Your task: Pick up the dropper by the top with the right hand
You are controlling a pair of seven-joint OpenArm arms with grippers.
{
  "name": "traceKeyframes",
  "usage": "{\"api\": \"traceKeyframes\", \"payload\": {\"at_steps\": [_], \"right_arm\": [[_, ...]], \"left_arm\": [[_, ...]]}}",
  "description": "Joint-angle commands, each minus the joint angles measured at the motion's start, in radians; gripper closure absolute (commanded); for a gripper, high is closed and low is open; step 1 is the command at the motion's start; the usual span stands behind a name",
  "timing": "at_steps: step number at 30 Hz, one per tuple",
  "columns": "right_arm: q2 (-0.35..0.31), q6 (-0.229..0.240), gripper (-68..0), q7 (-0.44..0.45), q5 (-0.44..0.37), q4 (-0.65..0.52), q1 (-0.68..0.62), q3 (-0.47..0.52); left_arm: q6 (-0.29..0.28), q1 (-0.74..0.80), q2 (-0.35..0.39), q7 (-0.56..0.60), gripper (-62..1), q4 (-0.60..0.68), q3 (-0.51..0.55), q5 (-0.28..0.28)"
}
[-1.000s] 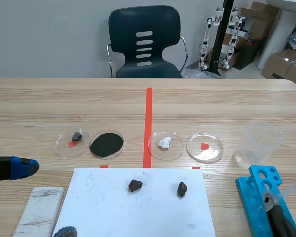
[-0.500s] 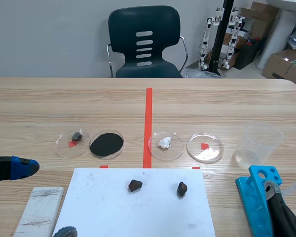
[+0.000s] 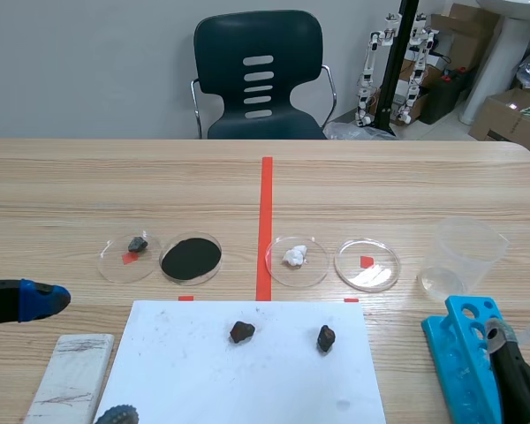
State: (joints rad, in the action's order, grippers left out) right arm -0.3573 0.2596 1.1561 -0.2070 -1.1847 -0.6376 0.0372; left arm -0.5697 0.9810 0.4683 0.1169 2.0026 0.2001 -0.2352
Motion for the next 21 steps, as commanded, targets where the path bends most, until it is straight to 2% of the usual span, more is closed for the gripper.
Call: {"api": "traceKeyframes", "payload": {"at_steps": [1,5,17,21], "right_arm": [[-0.008,0.003,-42.2,0.034,-0.003,-0.014,0.002,0.007],[-0.008,0.003,-39.2,0.062,0.016,-0.014,-0.009,0.007],[-0.008,-0.004,-27.3,0.061,0.016,-0.014,-0.023,0.008],[-0.008,-0.008,-25.8,0.057,0.011,-0.014,-0.022,0.008]], "left_arm": [[0.001,0.002,-0.002,0.014,-62.3,0.007,0.002,-0.01],[0.001,0.002,-0.002,0.014,-62.3,0.007,0.002,-0.01],[0.001,0.002,-0.002,0.014,-62.3,0.007,0.002,-0.01],[0.001,0.002,-0.002,0.014,-62.3,0.007,0.002,-0.01]]}}
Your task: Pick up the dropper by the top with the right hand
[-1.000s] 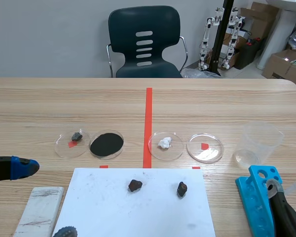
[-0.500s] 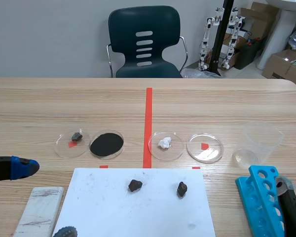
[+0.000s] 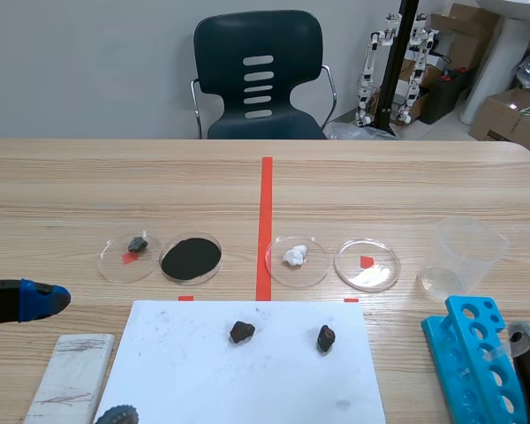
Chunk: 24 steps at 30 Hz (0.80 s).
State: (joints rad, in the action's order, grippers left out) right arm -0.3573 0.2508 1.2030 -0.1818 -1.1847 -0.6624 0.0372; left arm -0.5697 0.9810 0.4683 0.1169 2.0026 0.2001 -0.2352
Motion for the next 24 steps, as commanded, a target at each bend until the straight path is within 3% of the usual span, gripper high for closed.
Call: {"api": "traceKeyframes", "payload": {"at_steps": [1,24], "right_arm": [[-0.008,0.0,-25.8,0.007,-0.016,-0.014,0.003,0.008],[-0.008,-0.026,-9.3,0.015,-0.028,-0.014,0.003,0.008]], "left_arm": [[0.001,0.002,-0.002,0.014,-62.3,0.007,0.002,-0.01],[0.001,0.002,-0.002,0.014,-62.3,0.007,0.002,-0.01]]}}
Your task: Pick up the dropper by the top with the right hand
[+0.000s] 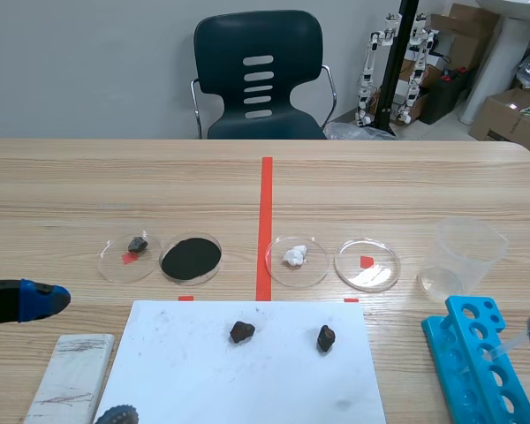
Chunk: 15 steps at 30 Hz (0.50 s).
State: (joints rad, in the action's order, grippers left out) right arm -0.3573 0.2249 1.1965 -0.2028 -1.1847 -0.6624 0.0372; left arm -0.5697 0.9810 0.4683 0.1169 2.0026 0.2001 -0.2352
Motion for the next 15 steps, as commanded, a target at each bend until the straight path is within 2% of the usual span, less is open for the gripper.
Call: {"api": "traceKeyframes", "payload": {"at_steps": [1,4,8,15], "right_arm": [[-0.008,0.0,-9.3,0.021,-0.007,-0.014,0.003,0.008],[-0.008,0.0,-8.7,0.021,-0.008,-0.014,0.003,0.008],[-0.008,0.0,-1.0,0.021,-0.008,-0.014,0.003,0.008],[-0.008,0.0,-1.0,0.021,-0.008,-0.014,0.003,0.008]], "left_arm": [[0.001,0.002,-0.002,0.014,-62.3,0.007,0.002,-0.01],[0.001,0.002,-0.002,0.014,-62.3,0.007,0.002,-0.01],[0.001,0.002,-0.002,0.014,-62.3,0.007,0.002,-0.01],[0.001,0.002,-0.002,0.014,-62.3,0.007,0.002,-0.01]]}}
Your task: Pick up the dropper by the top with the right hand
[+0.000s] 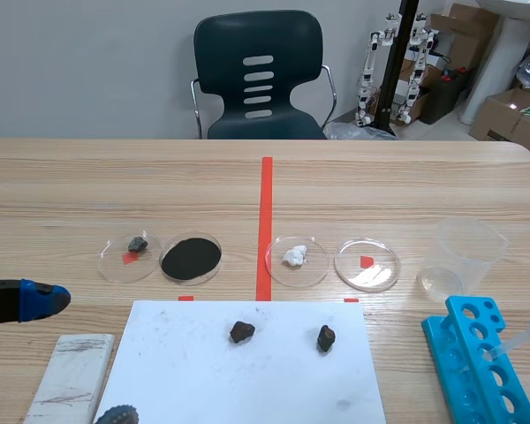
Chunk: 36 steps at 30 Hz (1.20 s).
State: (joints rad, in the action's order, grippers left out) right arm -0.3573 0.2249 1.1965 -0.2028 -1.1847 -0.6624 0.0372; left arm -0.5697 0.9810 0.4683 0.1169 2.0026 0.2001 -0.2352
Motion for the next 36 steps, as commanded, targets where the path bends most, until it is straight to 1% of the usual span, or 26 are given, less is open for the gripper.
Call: {"api": "traceKeyframes", "payload": {"at_steps": [1,6,9,12,13,15,17,21,23,26,29,33,36], "right_arm": [[-0.008,0.0,-1.1,0.021,-0.008,-0.014,0.003,0.008],[-0.008,0.001,-1.0,0.021,-0.004,-0.014,0.003,0.008],[-0.012,0.0,-1.0,0.022,0.025,-0.014,0.003,0.008],[-0.044,0.0,-1.1,0.021,0.084,-0.032,-0.003,0.008],[-0.055,0.0,-1.0,0.021,0.087,-0.047,-0.012,0.008],[-0.081,0.0,-1.1,0.021,0.077,-0.09,-0.039,0.008],[-0.108,0.0,-1.0,0.006,0.048,-0.145,-0.071,0.008],[-0.161,0.0,-1.0,-0.065,-0.012,-0.266,-0.148,0.018],[-0.181,0.0,-1.1,-0.092,-0.023,-0.326,-0.187,0.038],[-0.2,0.0,-1.1,-0.108,-0.038,-0.404,-0.235,0.073],[-0.205,0.0,-1.0,-0.15,-0.039,-0.482,-0.271,0.109],[-0.204,0.003,-1.1,-0.25,-0.058,-0.573,-0.291,0.128],[-0.201,0.041,-1.1,-0.322,-0.064,-0.627,-0.285,0.127]], "left_arm": [[0.001,0.002,-0.002,0.014,-62.3,0.007,0.002,-0.01],[0.001,0.002,-0.002,0.014,-62.3,0.007,0.002,-0.01],[0.001,0.002,-0.002,0.014,-62.3,0.007,0.002,-0.01],[0.001,0.002,-0.002,0.014,-62.3,0.007,0.002,-0.01],[0.001,0.002,-0.002,0.014,-62.3,0.007,0.002,-0.01],[0.001,0.002,-0.002,0.014,-62.3,0.007,0.002,-0.01],[0.001,0.002,-0.002,0.014,-62.3,0.007,0.002,-0.01],[0.001,0.002,-0.002,0.014,-62.3,0.007,0.002,-0.01],[0.001,0.002,-0.002,0.014,-62.3,0.007,0.002,-0.01],[0.001,0.002,-0.002,0.014,-62.3,0.007,0.002,-0.01],[0.001,0.002,-0.002,0.014,-62.3,0.007,0.002,-0.01],[0.001,0.002,-0.002,0.014,-62.3,0.007,0.002,-0.01],[0.001,0.002,-0.002,0.014,-62.3,0.007,0.002,-0.01]]}}
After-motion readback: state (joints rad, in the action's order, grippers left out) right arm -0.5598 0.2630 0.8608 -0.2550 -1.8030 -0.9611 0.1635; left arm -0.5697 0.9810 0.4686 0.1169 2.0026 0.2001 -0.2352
